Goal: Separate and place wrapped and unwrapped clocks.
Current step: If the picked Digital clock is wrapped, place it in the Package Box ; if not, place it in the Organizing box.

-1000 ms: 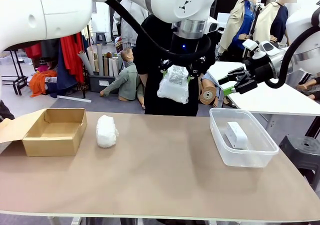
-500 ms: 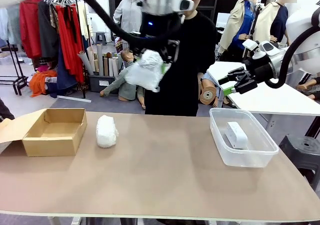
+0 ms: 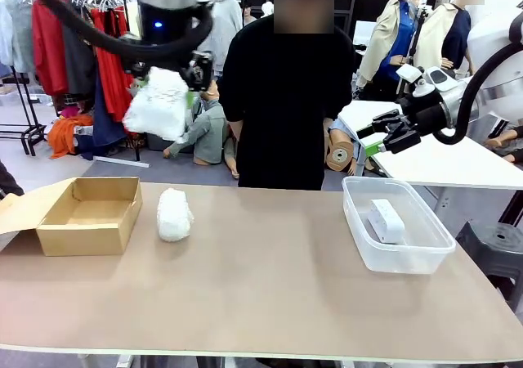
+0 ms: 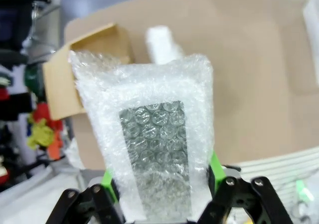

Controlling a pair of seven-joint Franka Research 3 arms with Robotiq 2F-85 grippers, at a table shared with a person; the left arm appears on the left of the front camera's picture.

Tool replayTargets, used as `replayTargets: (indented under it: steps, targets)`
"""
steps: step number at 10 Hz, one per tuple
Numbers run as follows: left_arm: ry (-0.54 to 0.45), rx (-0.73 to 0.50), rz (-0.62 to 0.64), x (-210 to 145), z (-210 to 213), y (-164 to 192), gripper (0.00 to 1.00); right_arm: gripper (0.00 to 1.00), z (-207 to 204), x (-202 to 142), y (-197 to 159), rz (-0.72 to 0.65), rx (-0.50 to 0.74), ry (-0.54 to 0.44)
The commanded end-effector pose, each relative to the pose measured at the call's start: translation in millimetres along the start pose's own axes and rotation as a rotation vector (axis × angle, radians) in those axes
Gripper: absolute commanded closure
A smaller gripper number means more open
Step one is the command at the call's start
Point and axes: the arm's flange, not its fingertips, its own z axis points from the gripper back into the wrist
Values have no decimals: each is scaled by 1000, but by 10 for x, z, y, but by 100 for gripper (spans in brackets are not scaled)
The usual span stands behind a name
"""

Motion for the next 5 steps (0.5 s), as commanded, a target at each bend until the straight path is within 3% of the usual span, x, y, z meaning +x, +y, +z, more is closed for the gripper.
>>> replayTargets:
  steps: [1,5]
  targets:
    - [-4,79,148,-231,-128,146,100,0,7,13,5,3,-1,1]
    - [2,136,292,-392,-417,574,100,0,7,13,5,3,-1,1]
